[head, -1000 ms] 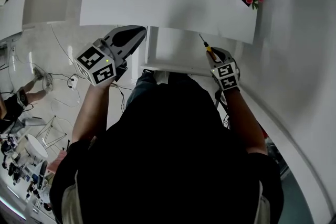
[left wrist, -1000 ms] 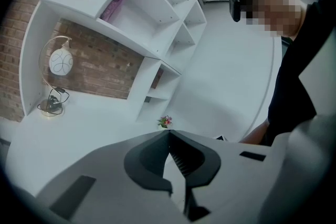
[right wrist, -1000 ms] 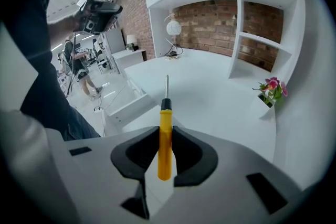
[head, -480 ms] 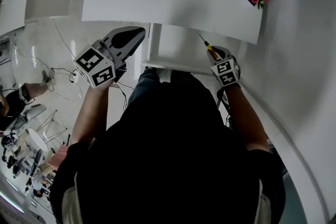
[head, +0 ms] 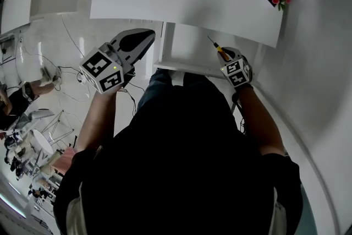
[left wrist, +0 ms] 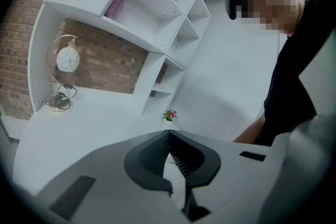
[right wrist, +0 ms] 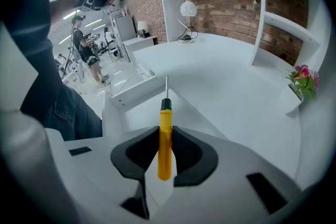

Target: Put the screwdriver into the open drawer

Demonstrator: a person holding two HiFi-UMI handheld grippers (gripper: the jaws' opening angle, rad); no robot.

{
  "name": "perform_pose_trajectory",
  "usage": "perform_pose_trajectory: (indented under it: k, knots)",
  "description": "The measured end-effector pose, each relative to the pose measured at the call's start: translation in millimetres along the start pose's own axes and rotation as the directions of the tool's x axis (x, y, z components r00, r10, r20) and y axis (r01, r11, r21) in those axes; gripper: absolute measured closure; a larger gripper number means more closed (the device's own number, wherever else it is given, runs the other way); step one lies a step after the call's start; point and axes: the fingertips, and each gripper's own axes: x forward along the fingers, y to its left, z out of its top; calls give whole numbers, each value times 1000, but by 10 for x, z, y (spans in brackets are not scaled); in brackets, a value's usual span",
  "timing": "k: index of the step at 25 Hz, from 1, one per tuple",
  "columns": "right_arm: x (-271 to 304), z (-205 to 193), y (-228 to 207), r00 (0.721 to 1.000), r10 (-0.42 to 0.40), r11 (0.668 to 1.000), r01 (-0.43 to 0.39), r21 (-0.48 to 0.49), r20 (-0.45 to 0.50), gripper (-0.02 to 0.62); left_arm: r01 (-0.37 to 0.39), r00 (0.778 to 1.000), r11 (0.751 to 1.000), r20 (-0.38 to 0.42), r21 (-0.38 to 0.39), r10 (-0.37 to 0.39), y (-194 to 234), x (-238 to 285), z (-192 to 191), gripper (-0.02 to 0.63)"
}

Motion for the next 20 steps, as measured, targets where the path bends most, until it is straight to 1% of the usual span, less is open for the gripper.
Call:
perform_pose_trajectory:
  k: [7, 20]
  knots:
    - [178, -57, 39, 1000, 14, 999, -15, -40, -22, 511, -9, 1000, 1000, -5, -1, 9, 42, 14, 6, 591]
    - [550, -257, 27, 993, 53, 997, -59, -49, -108, 511, -34, 999, 999, -33, -29, 33, 199, 87, -81, 591]
